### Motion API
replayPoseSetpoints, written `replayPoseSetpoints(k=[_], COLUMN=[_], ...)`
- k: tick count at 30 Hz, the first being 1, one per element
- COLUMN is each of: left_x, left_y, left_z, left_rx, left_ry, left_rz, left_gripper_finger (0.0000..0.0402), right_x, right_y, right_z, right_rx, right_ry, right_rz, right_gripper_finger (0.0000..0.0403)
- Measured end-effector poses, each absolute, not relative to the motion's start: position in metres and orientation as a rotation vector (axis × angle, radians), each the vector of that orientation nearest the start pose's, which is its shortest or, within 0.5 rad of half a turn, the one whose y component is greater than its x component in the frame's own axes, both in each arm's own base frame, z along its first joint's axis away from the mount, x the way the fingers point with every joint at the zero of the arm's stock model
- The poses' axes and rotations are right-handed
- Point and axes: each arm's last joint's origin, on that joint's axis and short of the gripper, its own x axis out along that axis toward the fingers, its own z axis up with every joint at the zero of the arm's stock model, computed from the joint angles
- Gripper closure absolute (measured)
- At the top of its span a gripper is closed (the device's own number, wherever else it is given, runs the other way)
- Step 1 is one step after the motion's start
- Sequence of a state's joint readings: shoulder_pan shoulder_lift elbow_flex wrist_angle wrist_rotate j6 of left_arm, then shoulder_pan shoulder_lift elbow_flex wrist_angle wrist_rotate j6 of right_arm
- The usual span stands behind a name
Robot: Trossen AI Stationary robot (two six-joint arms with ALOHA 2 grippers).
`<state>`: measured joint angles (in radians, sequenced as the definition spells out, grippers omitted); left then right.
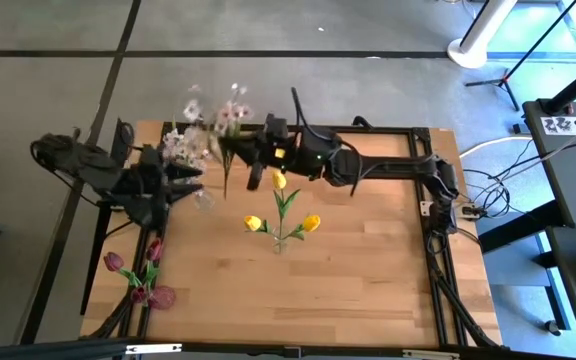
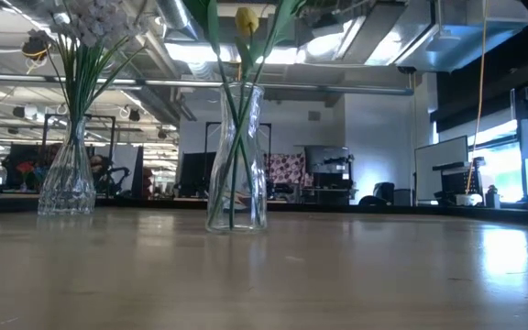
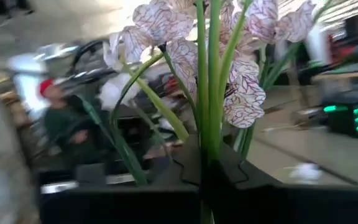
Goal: Sort flowers into vase by color
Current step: Put the white flowers into the left transparent vase
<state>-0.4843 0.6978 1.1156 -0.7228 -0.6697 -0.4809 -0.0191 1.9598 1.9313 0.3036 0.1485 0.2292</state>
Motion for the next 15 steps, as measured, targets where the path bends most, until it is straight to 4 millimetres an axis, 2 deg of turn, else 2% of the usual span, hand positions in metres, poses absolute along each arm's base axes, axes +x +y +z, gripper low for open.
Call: replayPoseSetpoints(k=[4, 8, 12, 15], left_x=[0.13, 0.155, 0.168, 0.171], left_y=[-0.045, -0.051, -0.049, -0.05], left_z=[0.401, 0.4, 0.4, 0.404], left_rx=[-0.209, -0.164, -0.164, -0.188], left_ry=[0.192, 0.175, 0.146, 0.1], left_rz=[0.256, 0.29, 0.366, 0.339], left_gripper_finger=[0.0197, 0.0175, 0.0171, 0.0173], right_x=[0.455, 0.453, 0.453, 0.453], right_y=[0.012, 0.03, 0.04, 0.044], right_z=[0.442, 0.445, 0.443, 0.438], right_rx=[0.243, 0.218, 0.197, 0.18], right_ry=[-0.26, -0.248, -0.221, -0.181], right_rz=[-0.041, 0.002, 0.0, -0.059], right_gripper_finger=[0.0398, 0.0398, 0.0398, 0.0398])
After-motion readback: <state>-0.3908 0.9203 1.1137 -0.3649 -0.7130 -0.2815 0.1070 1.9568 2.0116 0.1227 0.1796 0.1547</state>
